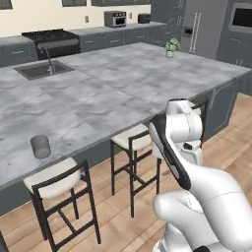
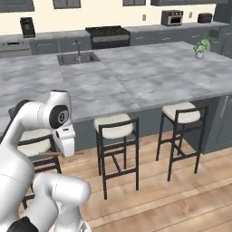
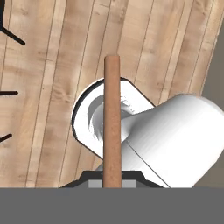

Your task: Take a straw from the drawer in front and place it inside the glass cup on the dining counter.

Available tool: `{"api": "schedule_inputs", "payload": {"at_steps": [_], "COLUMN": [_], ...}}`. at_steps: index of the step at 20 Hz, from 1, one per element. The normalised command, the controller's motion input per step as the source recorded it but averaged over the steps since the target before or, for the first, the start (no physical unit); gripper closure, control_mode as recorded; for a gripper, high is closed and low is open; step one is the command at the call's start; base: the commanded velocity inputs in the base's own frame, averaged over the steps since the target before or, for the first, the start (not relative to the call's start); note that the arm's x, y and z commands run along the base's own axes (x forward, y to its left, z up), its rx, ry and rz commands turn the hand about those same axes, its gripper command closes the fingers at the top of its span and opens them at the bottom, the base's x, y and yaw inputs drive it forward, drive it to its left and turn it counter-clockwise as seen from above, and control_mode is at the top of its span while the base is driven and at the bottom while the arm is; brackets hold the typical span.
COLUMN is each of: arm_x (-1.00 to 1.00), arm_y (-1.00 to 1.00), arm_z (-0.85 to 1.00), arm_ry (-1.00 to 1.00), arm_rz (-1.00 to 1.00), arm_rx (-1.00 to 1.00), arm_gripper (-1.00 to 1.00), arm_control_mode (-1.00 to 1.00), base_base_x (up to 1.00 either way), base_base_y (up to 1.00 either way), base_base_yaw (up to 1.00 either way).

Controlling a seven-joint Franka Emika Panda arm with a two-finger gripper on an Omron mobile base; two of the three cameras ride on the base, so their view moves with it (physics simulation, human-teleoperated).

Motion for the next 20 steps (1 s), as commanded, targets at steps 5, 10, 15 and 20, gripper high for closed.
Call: {"api": "schedule_inputs", "payload": {"at_steps": [5,10,15,20], "arm_x": [0.0,0.0,0.0,0.0], "arm_y": [0.0,0.0,0.0,0.0], "arm_z": [0.0,0.0,0.0,0.0], "arm_ry": [0.0,0.0,0.0,0.0], "arm_rz": [0.0,0.0,0.0,0.0], "arm_rx": [0.0,0.0,0.0,0.0], "arm_gripper": [1.0,1.0,1.0,1.0], "arm_control_mode": [1.0,1.0,1.0,1.0], "base_base_x": [0.62,0.45,0.57,0.43], "base_base_y": [0.05,0.33,0.02,-0.04], "base_base_yaw": [0.33,0.2,0.51,0.63]}}
